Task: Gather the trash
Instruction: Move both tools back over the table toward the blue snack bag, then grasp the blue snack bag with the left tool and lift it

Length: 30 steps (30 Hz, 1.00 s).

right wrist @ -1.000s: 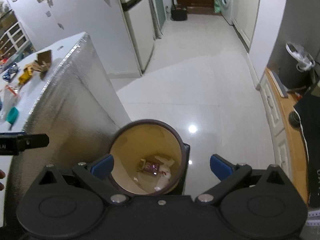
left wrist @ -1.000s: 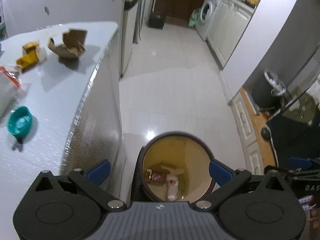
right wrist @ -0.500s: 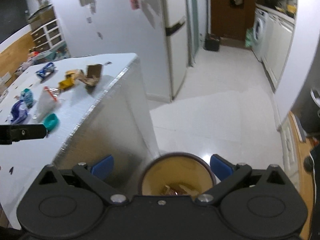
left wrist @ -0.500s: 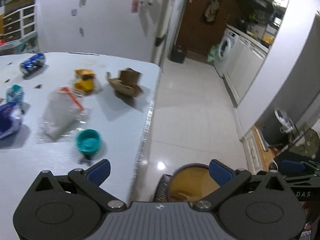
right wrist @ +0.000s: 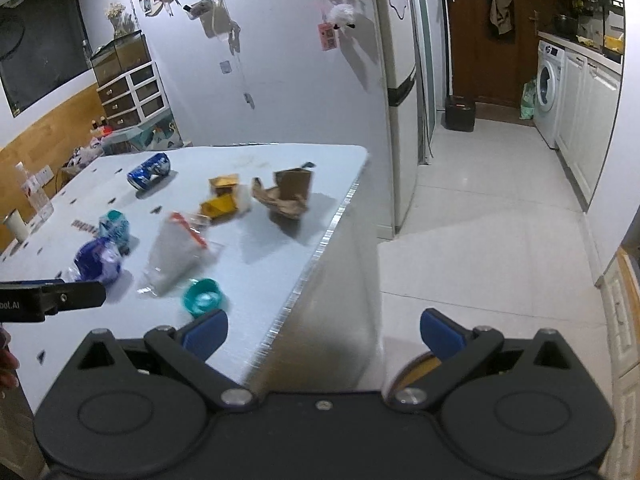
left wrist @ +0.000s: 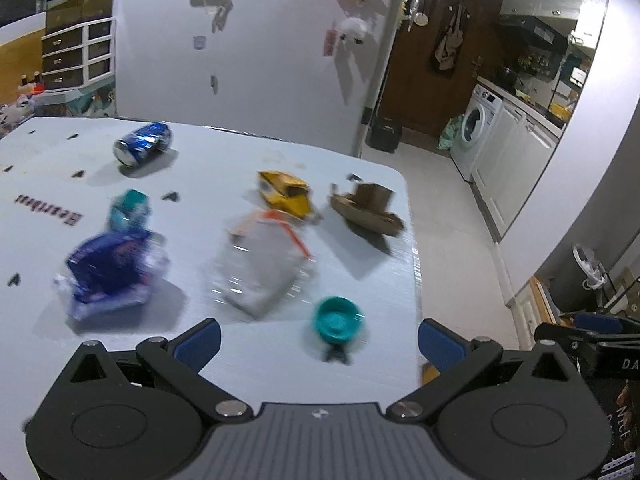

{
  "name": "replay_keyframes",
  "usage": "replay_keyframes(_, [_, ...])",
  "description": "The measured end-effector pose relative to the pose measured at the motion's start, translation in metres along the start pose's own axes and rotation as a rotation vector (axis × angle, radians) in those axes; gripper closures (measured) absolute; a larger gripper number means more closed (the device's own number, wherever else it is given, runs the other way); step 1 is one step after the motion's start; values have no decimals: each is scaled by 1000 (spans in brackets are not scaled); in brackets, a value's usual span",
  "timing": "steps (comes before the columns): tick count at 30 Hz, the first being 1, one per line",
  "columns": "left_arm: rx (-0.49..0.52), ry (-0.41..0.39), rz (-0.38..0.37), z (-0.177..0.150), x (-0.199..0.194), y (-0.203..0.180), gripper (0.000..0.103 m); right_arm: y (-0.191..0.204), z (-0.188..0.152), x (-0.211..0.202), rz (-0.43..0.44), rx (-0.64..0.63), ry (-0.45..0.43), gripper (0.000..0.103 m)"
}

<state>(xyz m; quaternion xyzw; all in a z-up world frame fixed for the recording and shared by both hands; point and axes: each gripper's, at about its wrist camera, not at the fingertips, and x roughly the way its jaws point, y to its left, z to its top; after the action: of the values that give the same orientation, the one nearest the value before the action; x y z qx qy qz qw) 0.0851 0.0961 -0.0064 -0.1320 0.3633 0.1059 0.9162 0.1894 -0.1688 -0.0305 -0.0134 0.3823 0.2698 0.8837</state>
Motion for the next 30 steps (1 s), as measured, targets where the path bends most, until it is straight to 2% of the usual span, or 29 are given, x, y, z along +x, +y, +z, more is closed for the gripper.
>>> replay_keyframes(10, [19, -53, 12, 27, 2, 98, 0, 77, 17, 21, 40, 4, -23, 0])
replay_keyframes(16, [66, -66, 23, 50, 24, 148, 0, 108, 27, 29, 69, -27, -26, 0])
replay_keyframes(23, [90, -12, 2, 70, 76, 193, 0, 138, 39, 43, 114, -100, -28, 0])
replay_keyframes(30, [31, 66, -67, 68, 115, 223, 0, 161, 63, 63, 141, -208, -65, 0])
